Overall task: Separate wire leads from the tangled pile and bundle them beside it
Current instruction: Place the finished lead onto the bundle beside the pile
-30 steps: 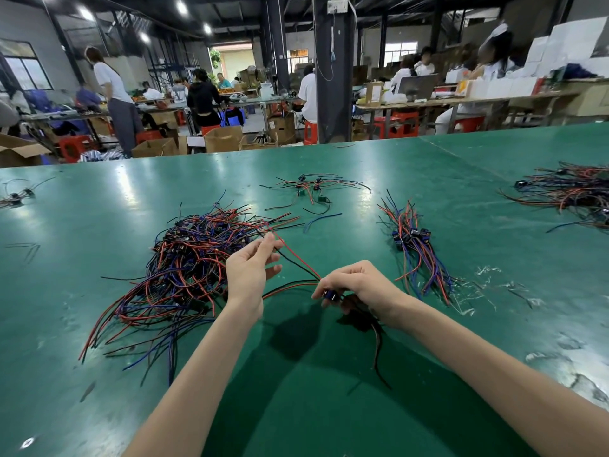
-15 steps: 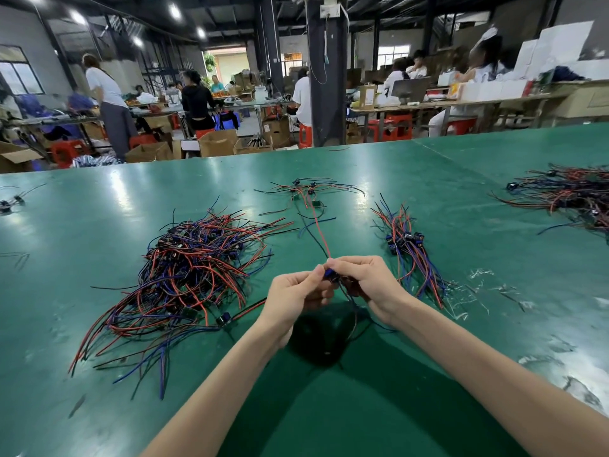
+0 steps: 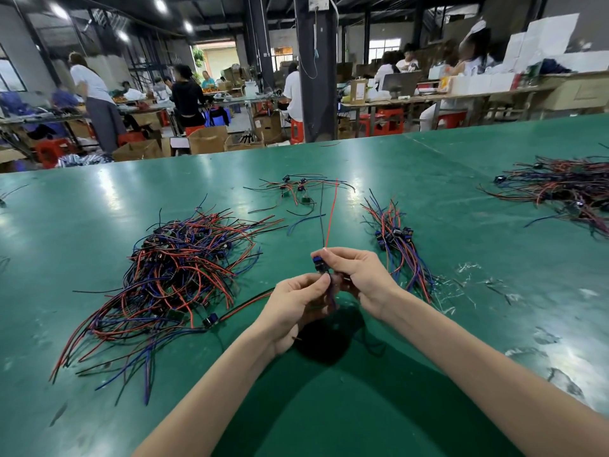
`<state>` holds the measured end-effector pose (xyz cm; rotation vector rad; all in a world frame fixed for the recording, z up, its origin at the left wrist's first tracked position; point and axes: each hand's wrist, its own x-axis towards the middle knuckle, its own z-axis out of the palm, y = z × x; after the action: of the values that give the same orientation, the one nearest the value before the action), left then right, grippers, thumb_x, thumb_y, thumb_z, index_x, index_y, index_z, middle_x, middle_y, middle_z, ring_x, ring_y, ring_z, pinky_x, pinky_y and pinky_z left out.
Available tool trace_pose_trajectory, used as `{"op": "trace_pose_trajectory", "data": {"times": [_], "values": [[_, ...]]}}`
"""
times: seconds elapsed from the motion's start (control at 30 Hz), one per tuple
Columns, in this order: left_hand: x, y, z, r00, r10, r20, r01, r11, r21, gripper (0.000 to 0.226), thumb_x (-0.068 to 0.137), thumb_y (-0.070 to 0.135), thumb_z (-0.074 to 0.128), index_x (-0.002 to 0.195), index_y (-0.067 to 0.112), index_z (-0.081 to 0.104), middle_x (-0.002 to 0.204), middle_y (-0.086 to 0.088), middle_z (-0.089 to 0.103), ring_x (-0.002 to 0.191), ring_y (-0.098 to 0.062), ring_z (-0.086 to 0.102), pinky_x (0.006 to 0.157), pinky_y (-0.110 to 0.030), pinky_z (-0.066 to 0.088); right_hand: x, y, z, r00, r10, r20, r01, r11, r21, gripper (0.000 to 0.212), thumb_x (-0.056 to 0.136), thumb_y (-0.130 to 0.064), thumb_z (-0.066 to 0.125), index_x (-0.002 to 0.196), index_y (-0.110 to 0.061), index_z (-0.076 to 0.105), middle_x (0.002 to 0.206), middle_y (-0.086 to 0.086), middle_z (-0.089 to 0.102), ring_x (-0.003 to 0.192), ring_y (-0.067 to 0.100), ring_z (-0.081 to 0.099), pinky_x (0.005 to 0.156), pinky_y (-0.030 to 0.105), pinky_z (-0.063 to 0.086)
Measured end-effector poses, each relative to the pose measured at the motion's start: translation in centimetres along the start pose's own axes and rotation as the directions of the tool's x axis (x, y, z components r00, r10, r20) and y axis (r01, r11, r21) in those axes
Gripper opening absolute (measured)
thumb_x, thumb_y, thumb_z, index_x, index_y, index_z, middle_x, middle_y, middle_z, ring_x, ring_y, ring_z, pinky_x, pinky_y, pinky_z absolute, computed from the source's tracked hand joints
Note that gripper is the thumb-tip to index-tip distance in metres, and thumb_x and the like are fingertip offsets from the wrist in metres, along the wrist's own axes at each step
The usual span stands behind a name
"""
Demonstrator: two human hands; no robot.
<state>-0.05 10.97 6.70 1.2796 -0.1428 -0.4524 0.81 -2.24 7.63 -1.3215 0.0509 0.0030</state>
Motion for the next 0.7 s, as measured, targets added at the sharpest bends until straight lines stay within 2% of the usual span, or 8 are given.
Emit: {"op": "trace_pose_trajectory", "data": {"times": [0.13, 0.23, 0.3, 0.37, 0.47, 0.6, 0.7], "values": [[-0.24, 0.56, -0.11, 1.0, -0.02, 0.014, 0.021, 0.994, -0.103, 0.016, 0.093, 0.01, 0.053, 0.082, 0.004, 0.064, 0.077, -0.009, 0.07, 0.066, -0.016, 0.067, 0.066, -0.027, 0.058, 0.11, 0.19, -0.1, 0.998, 0.034, 0.058, -0.037, 0.998, 0.043, 0.009, 0.086, -0.011, 0.063, 0.087, -0.01, 0.072, 0.066, -0.002, 0.07, 0.048, 0.006, 0.058, 0.05, 0.017, 0.049], [-0.31, 0.72, -0.2, 1.0, -0.019, 0.007, 0.02, 0.989, -0.143, 0.017, 0.095, 0.007, 0.049, 0.082, 0.001, 0.06, 0.071, -0.012, 0.067, 0.059, -0.017, 0.067, 0.057, -0.028, 0.058, 0.15, 0.46, -0.07, 0.99, 0.095, 0.102, -0.097, 0.995, 0.017, 0.008, 0.085, -0.009, 0.064, 0.088, -0.004, 0.07, 0.058, -0.001, 0.063, 0.046, 0.007, 0.054, 0.047, 0.018, 0.046], [-0.34, 0.76, -0.19, 1.0, -0.014, 0.013, 0.016, 0.986, -0.168, 0.016, 0.094, 0.007, 0.049, 0.084, -0.001, 0.059, 0.068, -0.01, 0.062, 0.056, -0.017, 0.063, 0.056, -0.027, 0.057, 0.17, 0.49, -0.26, 0.981, 0.125, 0.146, -0.122, 0.992, -0.029, 0.011, 0.084, -0.014, 0.065, 0.083, -0.003, 0.068, 0.054, -0.001, 0.059, 0.045, 0.009, 0.051, 0.046, 0.02, 0.043], [-0.35, 0.76, -0.23, 1.0, -0.005, 0.011, 0.007, 0.987, -0.158, 0.016, 0.094, 0.007, 0.049, 0.086, -0.001, 0.06, 0.066, -0.008, 0.059, 0.053, -0.013, 0.058, 0.056, -0.025, 0.056, 0.13, 0.26, -0.52, 0.968, 0.138, 0.211, -0.126, 0.989, -0.073, 0.017, 0.079, -0.02, 0.068, 0.075, -0.004, 0.067, 0.056, 0.001, 0.059, 0.049, 0.011, 0.053, 0.053, 0.024, 0.043], [-0.39, 0.82, -0.23, 1.0, -0.002, 0.001, 0.002, 0.994, -0.11, 0.019, 0.096, 0.004, 0.046, 0.088, 0.0, 0.063, 0.065, -0.004, 0.059, 0.05, -0.008, 0.053, 0.055, -0.022, 0.055, 0.04, -0.04, -0.76, 0.957, 0.132, 0.259, -0.105, 0.988, -0.116, 0.021, 0.072, -0.023, 0.07, 0.076, -0.003, 0.068, 0.059, 0.002, 0.062, 0.054, 0.013, 0.054, 0.062, 0.029, 0.037], [-0.65, 0.84, -0.04, 0.999, -0.024, 0.023, 0.026, 0.995, -0.097, 0.018, 0.096, -0.001, 0.045, 0.101, -0.003, 0.062, 0.071, -0.005, 0.056, 0.056, -0.009, 0.052, 0.057, -0.022, 0.055, 0.21, 0.11, -0.69, 0.969, 0.091, 0.228, -0.059, 0.987, -0.146, 0.018, 0.075, -0.019, 0.068, 0.08, -0.002, 0.069, 0.058, 0.005, 0.06, 0.05, 0.013, 0.052, 0.058, 0.028, 0.034], [-0.94, 1.03, 0.04, 0.998, -0.025, 0.053, 0.032, 0.991, -0.128, 0.016, 0.095, -0.002, 0.045, 0.096, -0.006, 0.061, 0.072, -0.008, 0.056, 0.057, -0.011, 0.053, 0.056, -0.022, 0.056, 0.04, -0.01, -0.68, 0.968, 0.066, 0.243, -0.029, 0.988, -0.155, 0.017, 0.087, -0.015, 0.062, 0.083, 0.001, 0.064, 0.057, 0.007, 0.055, 0.049, 0.018, 0.05, 0.048, 0.027, 0.042]]}}
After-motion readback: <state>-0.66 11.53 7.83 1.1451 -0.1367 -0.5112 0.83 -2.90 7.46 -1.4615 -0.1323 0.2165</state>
